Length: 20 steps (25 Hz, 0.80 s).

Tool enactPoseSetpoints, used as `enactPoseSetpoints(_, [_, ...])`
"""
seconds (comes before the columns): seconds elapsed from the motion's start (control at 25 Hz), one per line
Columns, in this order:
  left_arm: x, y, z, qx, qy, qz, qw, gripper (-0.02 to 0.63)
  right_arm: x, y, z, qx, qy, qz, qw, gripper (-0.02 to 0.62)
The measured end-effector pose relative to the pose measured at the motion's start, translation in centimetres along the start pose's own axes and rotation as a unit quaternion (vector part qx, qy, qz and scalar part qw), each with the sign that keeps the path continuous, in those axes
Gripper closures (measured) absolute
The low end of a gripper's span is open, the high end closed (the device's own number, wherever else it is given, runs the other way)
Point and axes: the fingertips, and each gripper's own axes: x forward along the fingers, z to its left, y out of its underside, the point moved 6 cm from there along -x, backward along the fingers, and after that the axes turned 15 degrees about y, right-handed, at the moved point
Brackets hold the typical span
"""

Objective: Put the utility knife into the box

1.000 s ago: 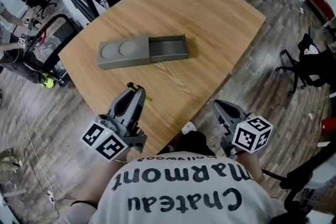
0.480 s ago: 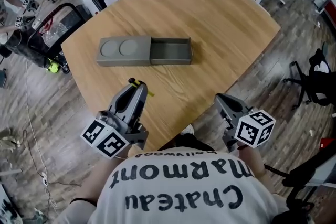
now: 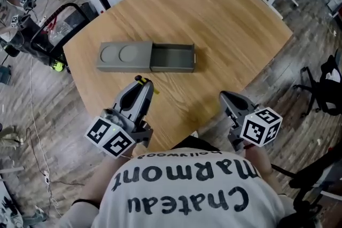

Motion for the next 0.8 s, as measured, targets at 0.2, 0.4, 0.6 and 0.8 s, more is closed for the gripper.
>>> enactPoseSetpoints(0.2, [2.1, -0.5, 0.5, 0.01, 0.006, -0.003, 0.9999, 0.565, 0.6, -0.4, -1.4, 0.003, 0.0, 0.002, 1.0, 0.584])
enactPoseSetpoints(0.4, [2.9, -0.4, 1.9, 0.023, 0.012, 0.026, 0.9993, 0.565, 2.0, -0.8, -1.3, 0.003, -0.006, 0.007, 1.0, 0.584])
enactPoseSetpoints(0.6, [4.7, 0.5, 3.7, 0.065, 0.007, 0.097, 0.9932, 0.565, 2.5, -0.7, -2.3, 0.002, -0.012, 0.017, 1.0, 0.584])
enactPoseSetpoints(0.8, [7.2, 1.2, 6.2, 0.118, -0.011, 0.182, 0.9761, 0.565, 2.9, -0.9, -3.7, 0.0, -0.017, 0.027, 0.999, 0.584])
